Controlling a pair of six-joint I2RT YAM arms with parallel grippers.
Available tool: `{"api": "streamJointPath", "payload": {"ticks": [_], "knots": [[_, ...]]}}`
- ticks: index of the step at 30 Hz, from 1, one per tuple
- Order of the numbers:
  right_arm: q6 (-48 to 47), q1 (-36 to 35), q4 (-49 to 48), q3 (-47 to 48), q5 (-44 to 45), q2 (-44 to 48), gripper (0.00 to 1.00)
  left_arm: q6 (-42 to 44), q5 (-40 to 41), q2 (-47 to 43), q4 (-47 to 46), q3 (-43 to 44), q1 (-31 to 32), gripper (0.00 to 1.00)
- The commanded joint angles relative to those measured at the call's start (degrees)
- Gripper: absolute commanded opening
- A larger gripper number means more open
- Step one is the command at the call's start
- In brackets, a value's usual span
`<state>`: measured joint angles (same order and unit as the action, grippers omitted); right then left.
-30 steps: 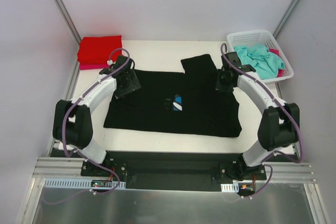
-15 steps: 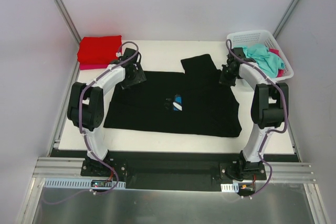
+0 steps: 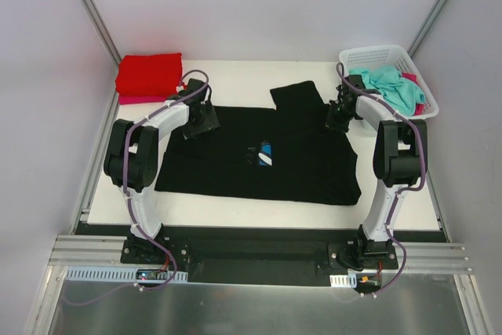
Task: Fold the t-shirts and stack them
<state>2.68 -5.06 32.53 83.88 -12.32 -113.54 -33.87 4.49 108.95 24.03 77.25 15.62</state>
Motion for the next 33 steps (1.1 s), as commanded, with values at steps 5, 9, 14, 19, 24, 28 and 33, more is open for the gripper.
{"api": "streamJointPath", "payload": {"ticks": [5,9,14,19,24,28,33], "knots": [[-1.62,0.31,-3.09,0.49,-5.44,2.27,0.01,-0.32,-1.68,-3.92,-6.28,-4.39,-0.85,0.74],[-2.15,0.66,-1.07,3.13,-5.43,-1.15,0.05,0.21,-2.82,-1.72,-6.10,-3.34,-0.85,0.74],[-1.71,0.84,-2.12,0.59,-6.49,-2.57,0.05,-0.15,-3.52,-0.75,-6.01,-3.86,-0.94,0.71],[-1.27,0.84,-2.92,-1.17,-6.85,-2.30,0.36,-0.06,-4.23,-0.23,-6.01,-4.48,-1.03,0.75],[-1.01,0.67,-0.03,1.11,-7.10,-0.82,0.43,0.82,-3.96,-1.10,-5.66,-3.69,-1.11,0.75],[-2.06,-0.65,4.54,5.50,-3.87,1.91,0.60,2.74,-1.07,-3.56,-4.35,-2.64,-1.03,0.79],[-4.87,-3.81,15.43,18.92,3.77,-0.54,0.73,5.91,2.80,-0.14,5.23,6.06,-1.03,0.81]]}}
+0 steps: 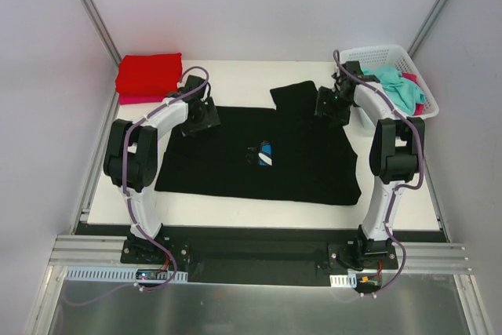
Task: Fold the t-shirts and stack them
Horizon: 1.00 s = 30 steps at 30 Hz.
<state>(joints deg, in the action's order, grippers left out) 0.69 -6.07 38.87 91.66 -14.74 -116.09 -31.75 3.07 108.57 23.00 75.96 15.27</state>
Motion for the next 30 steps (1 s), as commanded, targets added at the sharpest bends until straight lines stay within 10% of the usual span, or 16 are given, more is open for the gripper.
{"api": "streamJointPath", "payload": {"ticks": [1,8,30], "knots": [[-3.41,-3.25,9.55,12.31,7.61,0.97,0.74,4.41,4.75,1.28,6.61,7.97,-0.68,0.81],[-5.87,-7.12,18.43,25.41,21.86,-9.83,0.79,7.66,3.44,8.75,13.99,18.24,-0.68,0.82],[-4.56,-7.21,14.65,14.17,20.28,-11.70,0.79,6.35,0.27,13.51,17.60,17.64,-1.29,0.83]]}}
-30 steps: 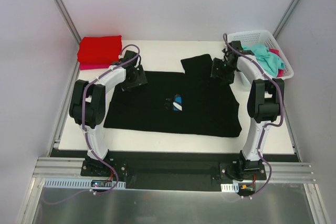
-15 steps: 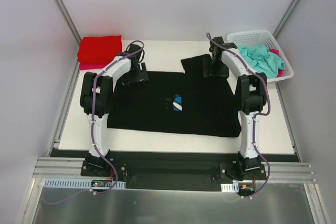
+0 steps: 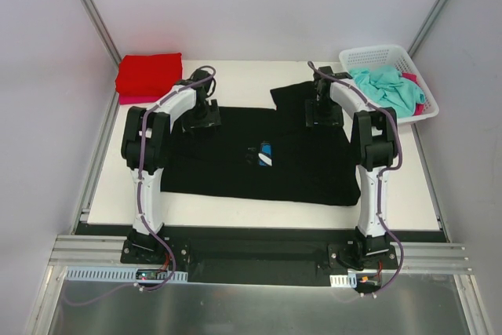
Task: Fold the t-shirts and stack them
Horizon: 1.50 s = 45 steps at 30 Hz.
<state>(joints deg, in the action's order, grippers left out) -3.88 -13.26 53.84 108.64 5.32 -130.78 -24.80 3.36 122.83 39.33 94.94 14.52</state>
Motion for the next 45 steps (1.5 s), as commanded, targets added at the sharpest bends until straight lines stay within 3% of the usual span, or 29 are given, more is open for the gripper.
{"api": "streamJointPath", "payload": {"ticks": [1,14,21,34,45], "knots": [[0.27,-0.02,-0.41,-3.43,0.13,2.81,0.79,-0.60,0.07,-0.92,1.19,-1.85,-0.55,0.83],[1.86,-0.54,-3.92,-13.97,-0.14,7.64,0.78,-2.80,0.42,-6.89,-3.38,-13.54,-0.55,0.83],[2.56,-1.07,-5.50,-19.59,-0.31,10.98,0.78,-4.73,1.30,-14.97,-5.32,-22.68,0.07,0.83],[5.20,-4.32,-7.97,-30.41,1.44,21.88,0.78,-7.28,3.59,-23.68,-5.76,-32.70,1.56,0.84],[4.76,-5.20,-7.96,-29.89,1.89,20.57,0.78,-7.55,2.80,-25.79,-5.93,-32.97,2.00,0.83]]}}
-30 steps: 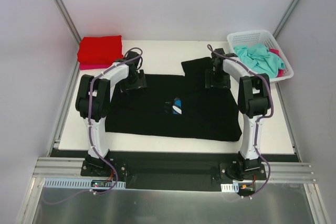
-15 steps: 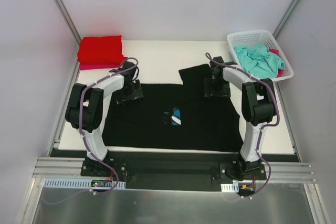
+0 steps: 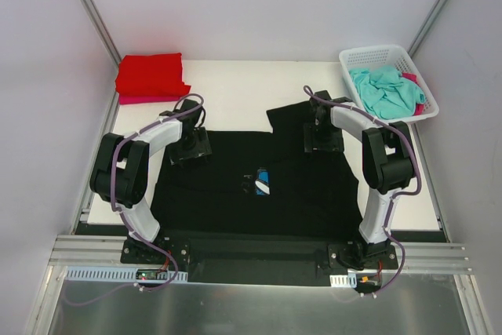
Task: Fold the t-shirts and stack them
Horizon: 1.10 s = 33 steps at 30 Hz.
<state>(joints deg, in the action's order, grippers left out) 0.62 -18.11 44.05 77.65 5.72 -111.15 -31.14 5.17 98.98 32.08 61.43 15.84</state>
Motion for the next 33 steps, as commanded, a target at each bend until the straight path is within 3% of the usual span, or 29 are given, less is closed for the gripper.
{"api": "streamJointPath", "payload": {"ticks": [1,18,23,29,33], "knots": [[0.08,-0.26,1.65,1.54,1.14,0.59,0.78,-1.30,0.98,-1.95,1.32,0.53,0.69,0.84],[-2.56,-0.26,4.63,12.00,0.79,-4.86,0.78,-1.12,2.30,3.15,1.24,6.24,0.78,0.84],[-2.99,-0.17,5.43,13.93,-0.18,-0.57,0.77,-1.65,2.39,-1.32,1.59,8.17,0.78,0.84],[-7.21,4.12,2.71,23.15,-5.18,0.94,0.76,-2.26,3.35,-5.46,1.50,13.71,0.78,0.84],[-10.02,8.87,-2.63,29.66,-15.53,-4.15,0.74,-1.65,3.80,-5.55,-0.78,15.21,0.78,0.84]]}}
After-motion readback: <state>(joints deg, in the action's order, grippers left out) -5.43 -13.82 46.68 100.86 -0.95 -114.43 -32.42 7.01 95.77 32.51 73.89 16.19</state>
